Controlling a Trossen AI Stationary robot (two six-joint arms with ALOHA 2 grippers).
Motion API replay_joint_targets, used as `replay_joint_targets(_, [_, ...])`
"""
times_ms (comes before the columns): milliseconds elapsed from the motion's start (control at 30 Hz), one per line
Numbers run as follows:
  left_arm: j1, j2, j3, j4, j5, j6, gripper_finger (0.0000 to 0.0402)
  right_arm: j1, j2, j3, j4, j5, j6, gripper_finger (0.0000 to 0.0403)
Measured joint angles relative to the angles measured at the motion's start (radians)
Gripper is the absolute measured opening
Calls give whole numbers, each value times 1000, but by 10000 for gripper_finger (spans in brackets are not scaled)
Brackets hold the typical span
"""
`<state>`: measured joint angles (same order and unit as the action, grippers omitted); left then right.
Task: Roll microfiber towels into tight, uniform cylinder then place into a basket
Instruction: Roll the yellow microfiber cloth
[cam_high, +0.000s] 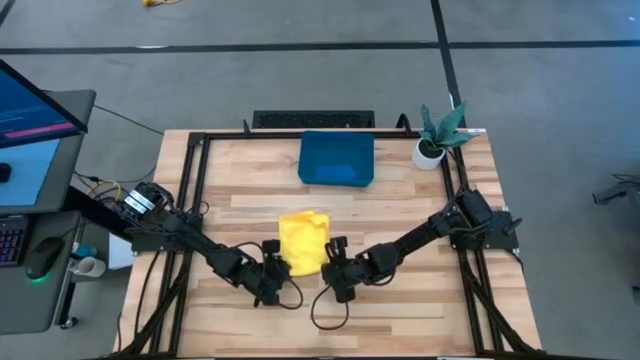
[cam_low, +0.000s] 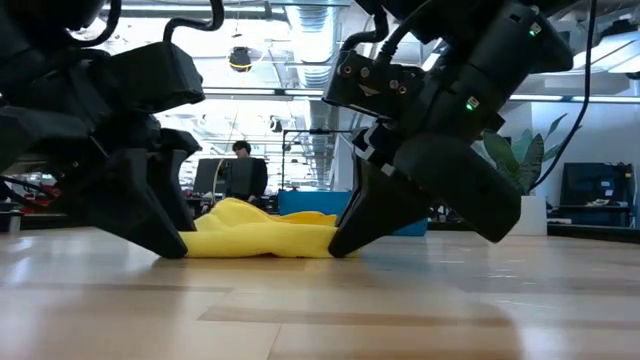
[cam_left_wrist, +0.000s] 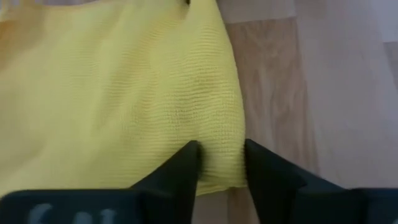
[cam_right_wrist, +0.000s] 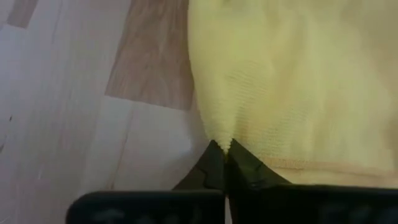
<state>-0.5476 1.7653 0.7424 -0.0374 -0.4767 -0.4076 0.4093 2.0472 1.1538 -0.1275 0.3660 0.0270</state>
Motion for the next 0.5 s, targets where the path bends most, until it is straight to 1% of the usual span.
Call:
replay_joint_targets(67, [1,0,9,-4,29,0,94,0,-1,0,-3,-8,2,11])
replay_joint_targets(133, [2,1,21,-10,60,1,68,0,-7,-1,-3,-22,18,19])
replay_joint_targets(233, [2,2,45,-25,83,2,34,-2,-14,4,-12,-95,58,31])
replay_joint_targets(300, [0,-1,67,-56,111,-11,15,-1,-22,18,-45,-167,87,29])
replay_joint_targets(400, [-1,-3,108,-117,184,-76,6,1,-20,52,-76,-292,133,16])
replay_joint_targets(500, [-4,-4,138,-130,283,-127,16,0,-17,89,-112,-421,170,8])
